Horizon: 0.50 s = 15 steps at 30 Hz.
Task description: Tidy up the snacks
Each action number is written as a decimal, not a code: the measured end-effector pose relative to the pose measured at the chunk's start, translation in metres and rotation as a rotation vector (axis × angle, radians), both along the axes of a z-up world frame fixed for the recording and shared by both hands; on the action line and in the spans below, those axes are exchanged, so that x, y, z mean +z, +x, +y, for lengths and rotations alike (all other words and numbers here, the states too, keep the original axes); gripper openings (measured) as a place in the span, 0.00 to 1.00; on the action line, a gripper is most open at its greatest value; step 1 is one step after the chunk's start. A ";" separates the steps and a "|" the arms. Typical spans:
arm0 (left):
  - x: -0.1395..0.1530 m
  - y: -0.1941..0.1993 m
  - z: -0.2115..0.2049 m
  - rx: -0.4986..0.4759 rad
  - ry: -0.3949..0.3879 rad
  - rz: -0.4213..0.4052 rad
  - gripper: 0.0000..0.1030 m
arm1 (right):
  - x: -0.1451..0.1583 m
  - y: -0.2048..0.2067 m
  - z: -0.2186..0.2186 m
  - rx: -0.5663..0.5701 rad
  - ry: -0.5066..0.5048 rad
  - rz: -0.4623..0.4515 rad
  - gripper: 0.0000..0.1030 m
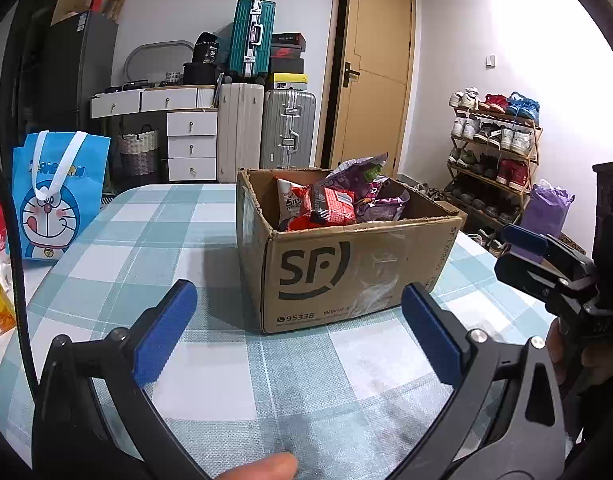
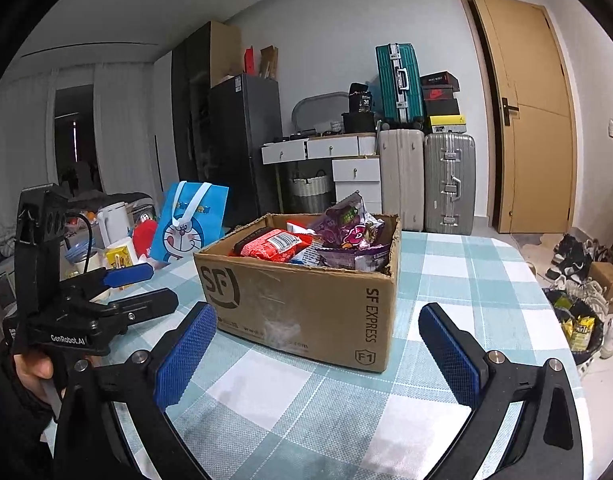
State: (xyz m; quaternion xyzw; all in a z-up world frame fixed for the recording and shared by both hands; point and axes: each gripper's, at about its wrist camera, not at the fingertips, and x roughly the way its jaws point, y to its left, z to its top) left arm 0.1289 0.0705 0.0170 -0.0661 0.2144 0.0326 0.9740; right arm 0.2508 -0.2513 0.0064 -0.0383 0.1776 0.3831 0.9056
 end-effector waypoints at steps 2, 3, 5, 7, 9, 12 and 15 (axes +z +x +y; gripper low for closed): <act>0.000 0.000 0.000 0.000 0.001 0.000 0.99 | 0.000 0.000 -0.001 -0.001 0.002 -0.002 1.00; -0.001 0.001 0.000 -0.003 0.000 0.001 0.99 | 0.000 0.000 -0.001 0.000 0.004 -0.001 1.00; -0.001 0.001 0.001 -0.002 -0.003 -0.001 0.99 | 0.000 0.001 -0.001 -0.002 0.007 0.000 1.00; -0.002 0.000 0.001 -0.001 -0.004 -0.001 0.99 | 0.000 0.001 -0.001 -0.004 0.007 0.000 1.00; -0.001 0.000 0.000 0.000 -0.001 -0.002 0.99 | -0.001 0.002 -0.001 -0.003 0.007 0.002 1.00; -0.002 0.001 0.001 -0.001 0.000 -0.001 0.99 | -0.001 0.002 0.000 -0.001 0.007 -0.001 1.00; -0.002 0.000 0.001 0.000 -0.002 -0.003 0.99 | -0.002 0.004 0.001 -0.001 0.004 -0.003 1.00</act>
